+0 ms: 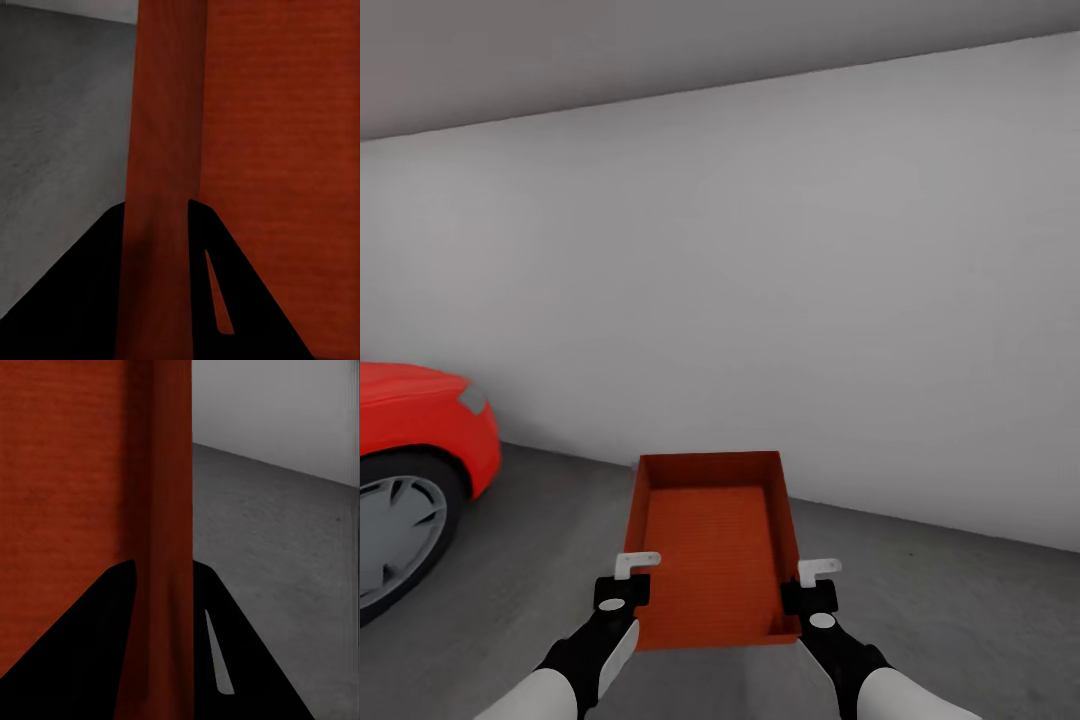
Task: Move the two storage containers from the living room to the garage. In the garage, place one container on the floor and stack the other container on top of it (either order is fine).
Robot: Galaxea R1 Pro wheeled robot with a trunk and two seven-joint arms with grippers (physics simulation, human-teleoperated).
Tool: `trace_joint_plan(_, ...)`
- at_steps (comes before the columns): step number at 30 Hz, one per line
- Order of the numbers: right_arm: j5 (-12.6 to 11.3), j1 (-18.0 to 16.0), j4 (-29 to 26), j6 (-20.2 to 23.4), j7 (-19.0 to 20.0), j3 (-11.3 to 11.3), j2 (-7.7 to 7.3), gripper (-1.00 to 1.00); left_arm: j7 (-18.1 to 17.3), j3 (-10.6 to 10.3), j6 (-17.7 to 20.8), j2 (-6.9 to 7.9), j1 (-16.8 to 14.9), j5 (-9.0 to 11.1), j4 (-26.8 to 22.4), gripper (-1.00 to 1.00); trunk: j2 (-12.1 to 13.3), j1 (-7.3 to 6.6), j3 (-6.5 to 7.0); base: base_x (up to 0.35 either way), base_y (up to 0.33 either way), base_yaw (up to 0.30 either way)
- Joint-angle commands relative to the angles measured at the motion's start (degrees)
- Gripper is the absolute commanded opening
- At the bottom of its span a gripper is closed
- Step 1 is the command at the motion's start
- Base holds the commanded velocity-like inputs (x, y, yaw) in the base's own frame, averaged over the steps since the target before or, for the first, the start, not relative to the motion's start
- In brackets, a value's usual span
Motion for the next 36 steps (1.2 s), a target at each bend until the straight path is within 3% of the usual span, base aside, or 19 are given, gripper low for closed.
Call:
trace_joint_plan(1, -1.0, -0.1, 0.1, -0.1, 0.4, -0.4, -0.01, -1.00, 0.5, 0.4, -3.6, 0.59, 0.0, -0.6, -0.3, -1.00, -0.1, 0.04, -0.08, 0.297, 0.222, -0.282)
trace_joint_plan(25, -0.9, -0.1, 0.1, -0.1, 0.4, -0.4, -0.01, -1.00, 0.5, 0.4, -3.7, 0.66, 0.0, -0.6, -0.4, -1.00, -0.1, 0.04, -0.08, 0.297, 0.222, -0.279)
trace_joint_plan(36, -0.9, -0.1, 0.1, -0.1, 0.4, -0.4, -0.08, -1.00, 0.5, 0.4, -3.7, 0.65, 0.0, -0.6, -0.4, -1.00, -0.1, 0.04, -0.08, 0.281, 0.199, -0.044)
